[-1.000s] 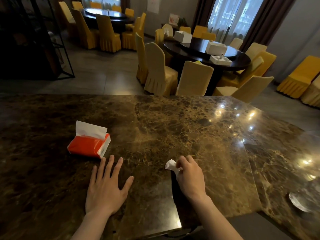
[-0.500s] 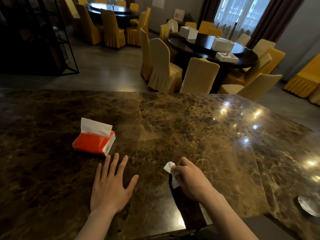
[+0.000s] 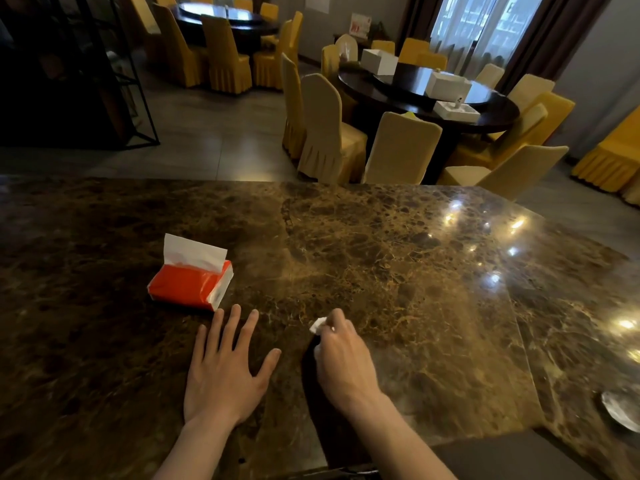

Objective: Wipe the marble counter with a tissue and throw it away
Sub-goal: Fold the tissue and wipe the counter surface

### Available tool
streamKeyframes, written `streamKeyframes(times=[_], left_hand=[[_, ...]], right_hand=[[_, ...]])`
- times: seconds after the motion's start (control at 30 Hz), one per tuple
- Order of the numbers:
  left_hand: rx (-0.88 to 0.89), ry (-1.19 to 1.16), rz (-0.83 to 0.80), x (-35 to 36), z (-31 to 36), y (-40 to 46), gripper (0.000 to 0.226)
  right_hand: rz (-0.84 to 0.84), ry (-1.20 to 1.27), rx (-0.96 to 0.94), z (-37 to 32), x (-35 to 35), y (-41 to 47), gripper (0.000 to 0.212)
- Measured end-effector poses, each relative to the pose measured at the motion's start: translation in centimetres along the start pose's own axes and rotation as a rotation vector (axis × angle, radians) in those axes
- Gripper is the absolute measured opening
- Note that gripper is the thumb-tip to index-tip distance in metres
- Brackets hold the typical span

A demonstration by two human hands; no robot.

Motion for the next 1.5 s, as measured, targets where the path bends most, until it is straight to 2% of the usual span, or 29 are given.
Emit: streamKeyframes(times=[0.13,0.27,0.47,0.57,0.77,0.87,0.93,1.0,1.1,1.23,1.33,1.4,1.5], left_hand=[[0.012,-0.005,0.01,0.2,-0.1,-0.1,0.091],[0.01,-0.01,0.003,0.3,-0.2,-0.1,0.091],[0.014,-0.02,0.009,0.1,-0.2,-0.1,0.089],[0.006,-0.014,0.009,0.2,-0.1,0.0,0.089],[0.004,0.009,-0.001,0.4,-0.2,0.0,0.09],[0.006,0.003,0.007,0.5,-0.4,0.0,0.089],[0.01,-0.009,0.008,0.5,-0.4,0.0,0.087],[0.009,-0.014,0.014,0.4,-0.3,-0.1,0.087],[0.007,-0.009,0.007,0.3,-0.2,-0.1,0.087],[-0.001,0.004,-0.007,0.4,-0.1,-0.1,0.089],[0.003,0.0,-0.003,0.3,-0.3,0.0,0.089],[0.009,-0.007,0.004,0.3,-0.4,-0.1,0.088],[0.009,-0.024,0.019,0.3,-0.3,-0.2,0.089]], right_hand=[[-0.096,-0.02,-0.112,-1.7,1.1,-0.8,0.018],[-0.067,0.008,-0.146,0.0,0.5,-1.1,0.013],[0.125,0.078,0.236,9.6,-4.2,1.3,0.013],[0.195,0.067,0.312,9.4,-3.9,1.3,0.013],[0.156,0.115,0.005,-0.6,0.9,-1.5,0.009],[0.105,0.078,-0.078,1.2,0.1,-1.2,0.012],[0.114,0.039,0.017,4.7,-1.5,-0.5,0.013],[0.173,0.06,0.195,8.2,-3.5,0.2,0.013],[0.242,0.12,0.334,7.6,-3.5,0.2,0.014],[0.152,0.131,0.097,0.0,0.8,-2.4,0.01],[0.069,0.121,-0.079,-0.3,1.2,-3.1,0.013],[0.091,0.073,-0.005,3.4,-0.3,-2.0,0.013],[0.184,0.057,0.265,10.1,-3.7,-0.5,0.016]])
Point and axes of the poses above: each hand's wrist, its own y-axis towards the middle knuckle, its own x-axis out of the palm, z = x × y, the point moved 4 cm from there along y, towards the middle knuckle, and after that the axes turned 9 degrees about x, right-handed, at the moved point
